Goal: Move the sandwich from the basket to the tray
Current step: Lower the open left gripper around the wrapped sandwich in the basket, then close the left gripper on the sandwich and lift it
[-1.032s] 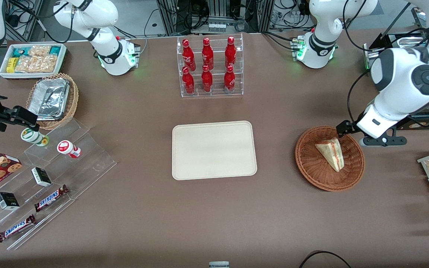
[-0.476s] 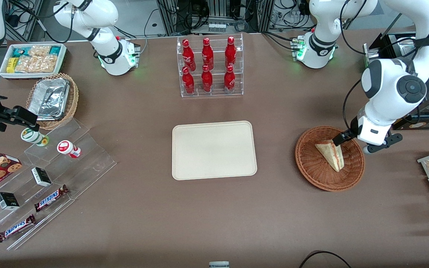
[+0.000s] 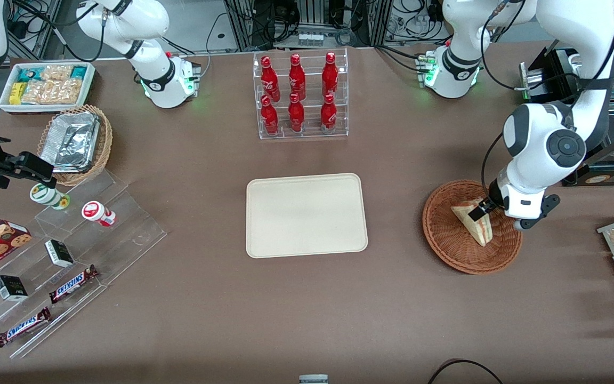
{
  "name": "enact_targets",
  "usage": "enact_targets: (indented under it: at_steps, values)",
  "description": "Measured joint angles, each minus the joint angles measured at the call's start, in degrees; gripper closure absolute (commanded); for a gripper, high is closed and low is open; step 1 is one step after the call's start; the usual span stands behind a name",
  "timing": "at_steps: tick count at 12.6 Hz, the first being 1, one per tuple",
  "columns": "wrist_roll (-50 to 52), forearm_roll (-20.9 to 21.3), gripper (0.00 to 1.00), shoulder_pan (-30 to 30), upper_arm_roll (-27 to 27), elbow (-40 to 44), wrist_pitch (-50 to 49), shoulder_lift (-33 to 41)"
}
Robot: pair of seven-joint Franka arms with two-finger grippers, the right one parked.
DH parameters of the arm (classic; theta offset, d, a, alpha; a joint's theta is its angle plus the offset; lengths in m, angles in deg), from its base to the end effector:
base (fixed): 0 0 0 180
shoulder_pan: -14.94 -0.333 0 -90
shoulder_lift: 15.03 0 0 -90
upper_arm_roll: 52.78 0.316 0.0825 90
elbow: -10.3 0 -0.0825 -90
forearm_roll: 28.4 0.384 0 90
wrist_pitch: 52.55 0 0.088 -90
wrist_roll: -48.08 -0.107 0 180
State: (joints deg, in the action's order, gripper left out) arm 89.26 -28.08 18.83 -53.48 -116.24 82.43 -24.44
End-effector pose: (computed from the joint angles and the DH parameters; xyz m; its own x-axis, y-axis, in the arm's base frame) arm 0.5438 -0.0435 0.3042 0.8051 0.5930 -0.0115 0.5929 -0.8052 -0.0126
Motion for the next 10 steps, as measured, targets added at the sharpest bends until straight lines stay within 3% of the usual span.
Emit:
enact_targets:
  at_steps: [6, 7, 8, 9, 10]
  values:
    - [0.1, 0.0, 0.0, 0.1, 0.0, 0.0, 1.6, -4.2]
    - [0.1, 0.0, 0.16, 0.1, 0.0, 0.0, 1.8, -4.9]
    - [0.1, 0.0, 0.62, 0.1, 0.0, 0.0, 1.9, -5.4]
    - [0.0, 0.0, 0.95, 0.1, 0.0, 0.0, 2.0, -5.7]
    - [0.0, 0.0, 1.0, 0.1, 0.0, 0.0, 2.0, -5.8]
